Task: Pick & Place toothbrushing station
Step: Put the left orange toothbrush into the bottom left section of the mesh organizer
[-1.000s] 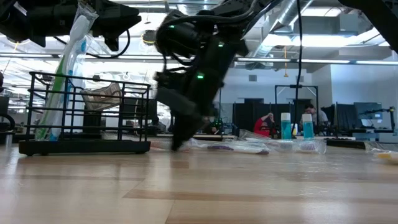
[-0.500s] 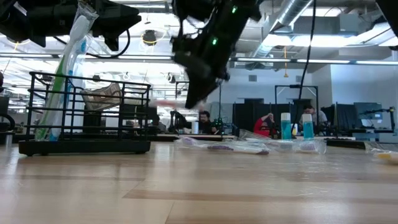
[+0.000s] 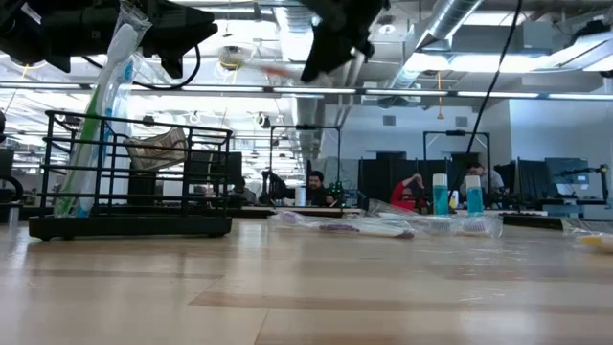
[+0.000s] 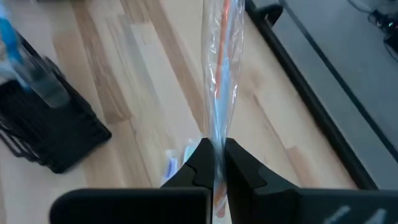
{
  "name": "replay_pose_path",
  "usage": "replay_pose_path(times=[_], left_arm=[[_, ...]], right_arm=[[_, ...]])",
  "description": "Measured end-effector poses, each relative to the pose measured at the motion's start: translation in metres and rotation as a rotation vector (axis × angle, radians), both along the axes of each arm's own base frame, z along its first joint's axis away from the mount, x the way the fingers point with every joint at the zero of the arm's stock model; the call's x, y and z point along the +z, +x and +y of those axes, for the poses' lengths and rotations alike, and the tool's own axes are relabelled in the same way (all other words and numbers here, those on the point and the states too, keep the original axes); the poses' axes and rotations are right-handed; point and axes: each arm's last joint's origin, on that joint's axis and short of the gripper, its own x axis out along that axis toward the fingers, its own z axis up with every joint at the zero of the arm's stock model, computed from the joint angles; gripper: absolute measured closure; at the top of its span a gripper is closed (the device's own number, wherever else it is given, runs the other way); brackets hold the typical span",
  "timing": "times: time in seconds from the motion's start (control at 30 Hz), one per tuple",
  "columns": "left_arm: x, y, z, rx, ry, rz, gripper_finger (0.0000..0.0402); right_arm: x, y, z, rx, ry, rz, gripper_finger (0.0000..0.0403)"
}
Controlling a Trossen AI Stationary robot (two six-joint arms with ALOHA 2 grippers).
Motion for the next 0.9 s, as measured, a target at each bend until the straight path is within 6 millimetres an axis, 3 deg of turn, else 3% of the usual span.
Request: replay_pose_path(times=[0.27, 0.6, 0.9], left_arm=[[0.001, 0.000, 0.000, 0.000, 0.002, -0.009, 0.0321], [0.010, -0.002, 0.001, 0.055, 0.006, -0.104, 0.0321], [0.014, -0.004, 0.001, 0.062, 0.063, -0.147, 0.0321]], right_arm=[[0.026, -0.011, 0.007, 0.051, -0.022, -0.085, 0.0397], [0.034, -0.006, 0.025, 0.150, -0.052, -0.171, 0.0397], [0.039, -0.001, 0.028, 0.245, -0.012, -0.231, 0.0396]])
